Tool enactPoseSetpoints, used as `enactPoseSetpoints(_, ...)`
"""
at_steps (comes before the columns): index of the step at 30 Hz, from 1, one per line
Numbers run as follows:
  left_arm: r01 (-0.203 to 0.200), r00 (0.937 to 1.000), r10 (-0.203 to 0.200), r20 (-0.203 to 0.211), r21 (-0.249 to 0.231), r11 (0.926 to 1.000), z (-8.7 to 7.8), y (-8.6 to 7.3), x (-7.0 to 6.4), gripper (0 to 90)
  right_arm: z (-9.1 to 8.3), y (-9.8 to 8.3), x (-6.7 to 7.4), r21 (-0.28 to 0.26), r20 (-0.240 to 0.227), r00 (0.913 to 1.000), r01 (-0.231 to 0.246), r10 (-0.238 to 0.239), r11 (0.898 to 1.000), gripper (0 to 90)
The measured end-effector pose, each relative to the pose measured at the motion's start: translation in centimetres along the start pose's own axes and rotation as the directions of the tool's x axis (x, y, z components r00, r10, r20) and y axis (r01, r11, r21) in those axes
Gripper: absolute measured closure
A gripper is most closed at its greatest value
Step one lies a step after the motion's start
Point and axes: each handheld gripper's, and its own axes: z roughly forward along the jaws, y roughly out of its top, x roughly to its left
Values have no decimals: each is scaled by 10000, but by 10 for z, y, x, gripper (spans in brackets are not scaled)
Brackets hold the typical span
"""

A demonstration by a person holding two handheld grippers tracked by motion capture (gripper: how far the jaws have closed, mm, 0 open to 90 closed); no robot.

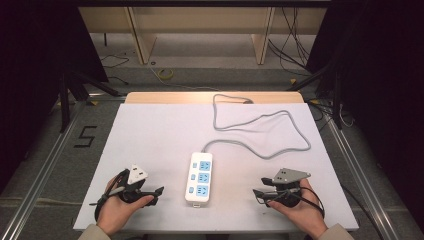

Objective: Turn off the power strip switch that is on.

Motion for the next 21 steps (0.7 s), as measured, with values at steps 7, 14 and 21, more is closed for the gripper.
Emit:
enactPoseSetpoints(7, -198, 9992, 207, -353, 250, 9995, -2, 0, 0, 442, -1, 0, 1, -23, 15, 10000, -28, 28, 10000, 473)
enactPoseSetpoints(14, -346, 9985, 382, -401, 865, 9957, -5, 2, -2, 892, -1, 1, 1, -90, 6, 10000, -4, 4, 10000, 472)
enactPoseSetpoints(21, -161, 9989, 212, -428, 1158, 9931, -8, 7, -6, 895, -1, 1, 1, -106, 20, 10000, 29, -29, 9999, 472)
